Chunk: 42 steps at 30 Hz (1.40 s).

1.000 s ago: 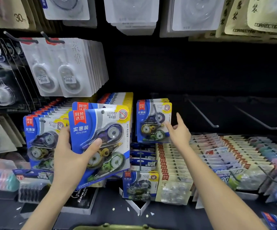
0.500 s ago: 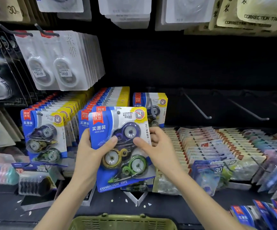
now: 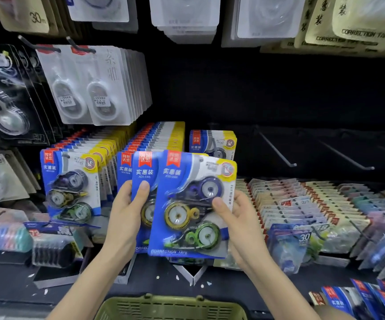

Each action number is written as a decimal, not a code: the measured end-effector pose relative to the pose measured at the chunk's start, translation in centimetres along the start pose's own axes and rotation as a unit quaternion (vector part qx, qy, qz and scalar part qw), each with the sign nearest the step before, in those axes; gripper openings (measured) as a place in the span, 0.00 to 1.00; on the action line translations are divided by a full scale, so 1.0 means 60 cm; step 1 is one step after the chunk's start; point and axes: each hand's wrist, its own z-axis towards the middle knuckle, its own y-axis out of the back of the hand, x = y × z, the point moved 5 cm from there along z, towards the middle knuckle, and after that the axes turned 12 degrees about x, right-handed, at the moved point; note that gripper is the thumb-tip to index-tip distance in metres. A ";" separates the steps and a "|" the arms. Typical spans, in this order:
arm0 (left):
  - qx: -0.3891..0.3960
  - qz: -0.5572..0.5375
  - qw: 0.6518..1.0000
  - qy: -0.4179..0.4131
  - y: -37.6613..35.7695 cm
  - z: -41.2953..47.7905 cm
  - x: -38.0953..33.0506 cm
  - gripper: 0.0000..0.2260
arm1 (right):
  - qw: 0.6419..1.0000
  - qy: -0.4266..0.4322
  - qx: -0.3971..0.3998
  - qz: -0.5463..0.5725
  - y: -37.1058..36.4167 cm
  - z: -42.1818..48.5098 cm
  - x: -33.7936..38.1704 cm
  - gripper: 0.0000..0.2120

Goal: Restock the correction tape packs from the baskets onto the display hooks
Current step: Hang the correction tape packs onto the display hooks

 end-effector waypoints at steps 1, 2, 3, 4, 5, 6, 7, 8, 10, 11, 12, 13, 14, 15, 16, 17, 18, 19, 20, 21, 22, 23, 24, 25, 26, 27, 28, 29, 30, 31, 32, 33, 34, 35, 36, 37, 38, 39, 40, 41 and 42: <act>-0.006 0.018 1.000 -0.003 0.005 0.003 0.000 0.12 | 1.000 0.009 -0.011 0.005 0.007 0.000 0.004 0.17; -0.011 0.036 0.999 -0.010 0.010 0.006 0.000 0.09 | 1.000 0.016 -0.023 0.006 0.017 0.000 0.009 0.16; -0.018 0.053 0.998 -0.017 0.017 0.007 -0.002 0.07 | 0.999 0.019 -0.033 0.005 0.030 0.000 0.015 0.15; -0.028 0.072 0.997 -0.023 0.022 0.007 -0.004 0.06 | 0.999 0.021 -0.038 -0.002 0.042 0.001 0.020 0.13; -0.039 0.096 0.994 -0.027 0.029 0.007 -0.005 0.06 | 0.999 0.020 -0.041 -0.018 0.054 0.001 0.023 0.11; -0.049 0.120 0.991 -0.033 0.034 0.007 -0.009 0.08 | 0.998 0.017 -0.043 -0.042 0.065 0.003 0.024 0.10; -0.060 0.142 0.987 -0.042 0.038 0.007 -0.013 0.08 | 0.996 0.013 -0.047 -0.070 0.075 0.004 0.023 0.10; -0.068 0.159 0.983 -0.052 0.041 0.007 -0.018 0.09 | 0.994 0.011 -0.054 -0.095 0.081 0.007 0.021 0.10; -0.084 0.184 0.977 -0.064 0.048 0.009 -0.023 0.09 | 0.989 0.009 -0.069 -0.131 0.089 0.012 0.016 0.10; -0.089 0.188 0.976 -0.066 0.051 0.011 -0.024 0.09 | 0.987 0.009 -0.074 -0.143 0.089 0.015 0.015 0.10; -0.093 0.189 0.975 -0.068 0.054 0.013 -0.025 0.08 | 0.985 0.010 -0.077 -0.156 0.090 0.018 0.015 0.10; -0.097 0.188 0.975 -0.068 0.056 0.015 -0.026 0.07 | 0.982 0.012 -0.079 -0.170 0.090 0.020 0.016 0.11; -0.098 0.187 0.975 -0.069 0.057 0.017 -0.028 0.06 | 0.980 0.016 -0.079 -0.182 0.090 0.020 0.016 0.11; -0.098 0.186 0.975 -0.071 0.057 0.018 -0.029 0.06 | 0.978 0.021 -0.078 -0.190 0.090 0.018 0.017 0.11; -0.096 0.183 0.976 -0.074 0.057 0.019 -0.030 0.05 | 0.977 0.029 -0.076 -0.199 0.090 0.016 0.019 0.11; -0.096 0.182 0.976 -0.075 0.057 0.020 -0.031 0.04 | 0.974 0.039 -0.074 -0.211 0.089 0.014 0.020 0.11; -0.095 0.180 0.976 -0.076 0.057 0.021 -0.031 0.04 | 0.971 0.050 -0.073 -0.220 0.088 0.012 0.023 0.11; -0.095 0.178 0.977 -0.076 0.058 0.022 -0.030 0.04 | 0.970 0.060 -0.074 -0.226 0.088 0.011 0.026 0.11; -0.096 0.176 0.977 -0.076 0.058 0.023 -0.031 0.04 | 0.968 0.068 -0.078 -0.227 0.088 0.013 0.029 0.11; -0.097 0.176 0.977 -0.076 0.059 0.023 -0.031 0.05 | 0.967 0.073 -0.084 -0.227 0.089 0.016 0.032 0.12; -0.098 0.178 0.976 -0.077 0.058 0.024 -0.033 0.05 | 0.967 0.073 -0.090 -0.228 0.090 0.021 0.033 0.12; -0.099 0.179 0.976 -0.078 0.056 0.024 -0.035 0.06 | 0.966 0.067 -0.093 -0.230 0.092 0.026 0.031 0.12; -0.101 0.180 0.975 -0.078 0.056 0.024 -0.036 0.06 | 0.967 0.059 -0.094 -0.231 0.094 0.032 0.027 0.12; -0.101 0.179 0.975 -0.080 0.054 0.024 -0.038 0.06 | 0.968 0.049 -0.095 -0.229 0.096 0.038 0.021 0.11; -0.098 0.177 0.976 -0.082 0.053 0.024 -0.039 0.06 | 0.969 0.041 -0.097 -0.224 0.098 0.045 0.013 0.11; -0.095 0.173 0.977 -0.084 0.052 0.024 -0.039 0.05 | 0.972 0.033 -0.100 -0.211 0.100 0.055 0.005 0.10; -0.094 0.172 0.977 -0.086 0.053 0.025 -0.038 0.03 | 0.975 0.024 -0.101 -0.194 0.101 0.068 -0.005 0.09; -0.093 0.172 0.977 -0.087 0.052 0.027 -0.037 0.03 | 0.979 0.014 -0.102 -0.175 0.102 0.084 -0.015 0.09; -0.093 0.174 0.976 -0.087 0.052 0.028 -0.036 0.04 | 0.982 0.006 -0.105 -0.159 0.104 0.101 -0.026 0.09; -0.094 0.176 0.976 -0.086 0.052 0.030 -0.036 0.04 | 0.984 -0.002 -0.108 -0.143 0.105 0.120 -0.037 0.10; -0.096 0.177 0.976 -0.085 0.052 0.031 -0.036 0.05 | 0.985 -0.008 -0.112 -0.131 0.108 0.140 -0.048 0.11; -0.096 0.178 0.976 -0.085 0.052 0.032 -0.037 0.05 | 0.986 -0.012 -0.115 -0.122 0.110 0.161 -0.057 0.12; -0.096 0.180 0.975 -0.085 0.052 0.034 -0.037 0.05 | 0.986 -0.015 -0.115 -0.118 0.111 0.182 -0.066 0.13; -0.094 0.180 0.976 -0.084 0.053 0.035 -0.036 0.05 | 0.987 -0.020 -0.115 -0.114 0.113 0.201 -0.073 0.14; -0.090 0.181 0.976 -0.084 0.053 0.037 -0.034 0.04 | 0.987 -0.025 -0.115 -0.110 0.114 0.219 -0.078 0.15; -0.084 0.180 0.976 -0.084 0.054 0.039 -0.030 0.04 | 0.987 -0.032 -0.116 -0.110 0.116 0.236 -0.082 0.15; -0.077 0.180 0.977 -0.085 0.053 0.041 -0.027 0.08 | 0.986 -0.037 -0.116 -0.113 0.118 0.251 -0.086 0.15; -0.070 0.180 0.978 -0.082 0.052 0.043 -0.023 0.12 | 0.985 -0.041 -0.117 -0.121 0.120 0.265 -0.089 0.15; -0.067 0.179 0.978 -0.083 0.051 0.045 -0.021 0.15 | 0.984 -0.046 -0.119 -0.127 0.123 0.276 -0.093 0.16; -0.067 0.178 0.978 -0.083 0.051 0.046 -0.020 0.16 | 0.982 -0.052 -0.122 -0.134 0.126 0.284 -0.096 0.16; -0.069 0.179 0.978 -0.082 0.050 0.047 -0.018 0.16 | 0.980 -0.059 -0.126 -0.145 0.128 0.289 -0.097 0.17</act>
